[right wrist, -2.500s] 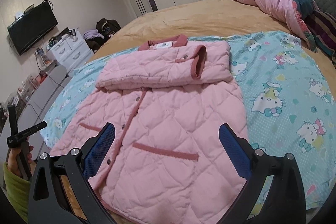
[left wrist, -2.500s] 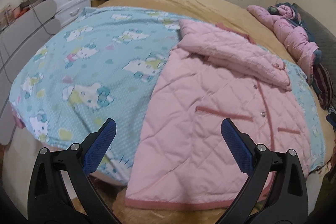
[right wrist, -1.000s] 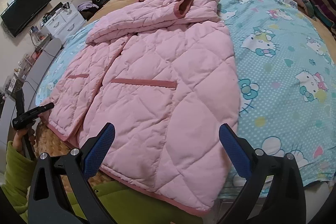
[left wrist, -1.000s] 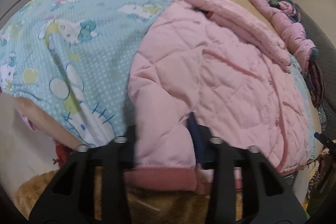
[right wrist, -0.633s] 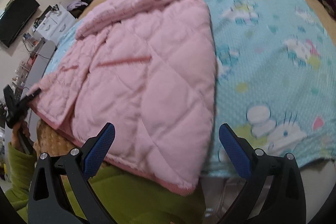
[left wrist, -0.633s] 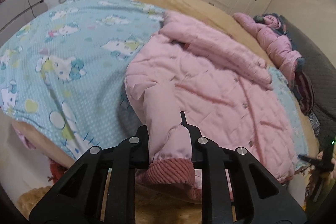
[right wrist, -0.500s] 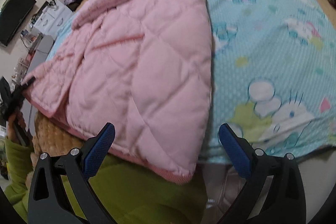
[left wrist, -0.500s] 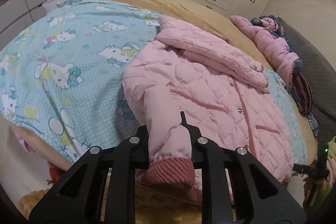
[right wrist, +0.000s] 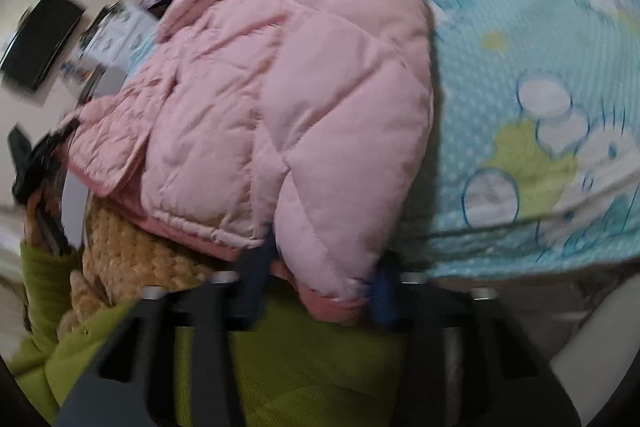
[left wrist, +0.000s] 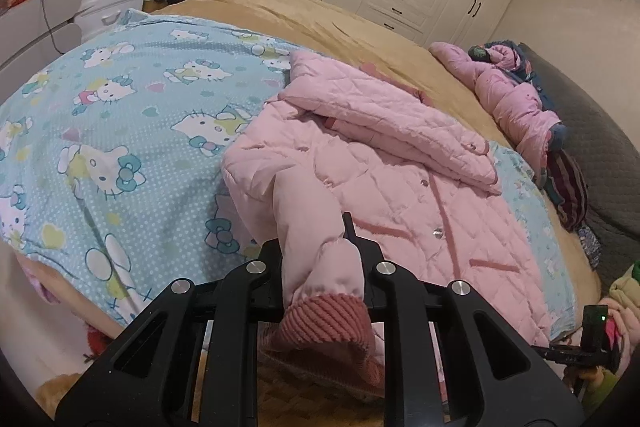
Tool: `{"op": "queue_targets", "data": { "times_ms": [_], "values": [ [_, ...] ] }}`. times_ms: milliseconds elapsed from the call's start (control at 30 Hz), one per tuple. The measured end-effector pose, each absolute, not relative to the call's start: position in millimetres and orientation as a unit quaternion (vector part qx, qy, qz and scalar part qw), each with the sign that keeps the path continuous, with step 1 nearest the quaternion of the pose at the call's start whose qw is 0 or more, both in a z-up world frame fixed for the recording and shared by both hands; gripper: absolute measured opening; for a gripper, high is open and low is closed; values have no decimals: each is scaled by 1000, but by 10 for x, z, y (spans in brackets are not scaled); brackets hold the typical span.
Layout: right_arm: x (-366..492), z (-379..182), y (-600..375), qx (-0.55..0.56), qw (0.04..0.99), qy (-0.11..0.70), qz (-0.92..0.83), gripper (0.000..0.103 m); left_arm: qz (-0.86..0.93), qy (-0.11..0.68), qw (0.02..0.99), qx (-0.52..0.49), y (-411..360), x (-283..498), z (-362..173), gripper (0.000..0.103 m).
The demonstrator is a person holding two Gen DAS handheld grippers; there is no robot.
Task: Fold large clothes
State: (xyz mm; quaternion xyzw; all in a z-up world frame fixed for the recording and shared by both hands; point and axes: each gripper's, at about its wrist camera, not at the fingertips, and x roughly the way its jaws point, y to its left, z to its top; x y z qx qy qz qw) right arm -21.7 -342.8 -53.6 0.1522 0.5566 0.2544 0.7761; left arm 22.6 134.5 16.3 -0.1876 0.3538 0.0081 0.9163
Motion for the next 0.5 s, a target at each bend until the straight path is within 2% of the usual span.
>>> {"op": "queue_targets", "data": {
  "times_ms": [267, 500],
  "values": [
    [-26, 439, -3545, 164, 842, 399, 324, 16, 3, 332, 925, -183, 1319, 342, 390, 12],
    [240, 718, -3666, 190, 859, 343, 328, 15, 5, 310, 934, -176, 1352, 439, 667, 12]
  ]
}}
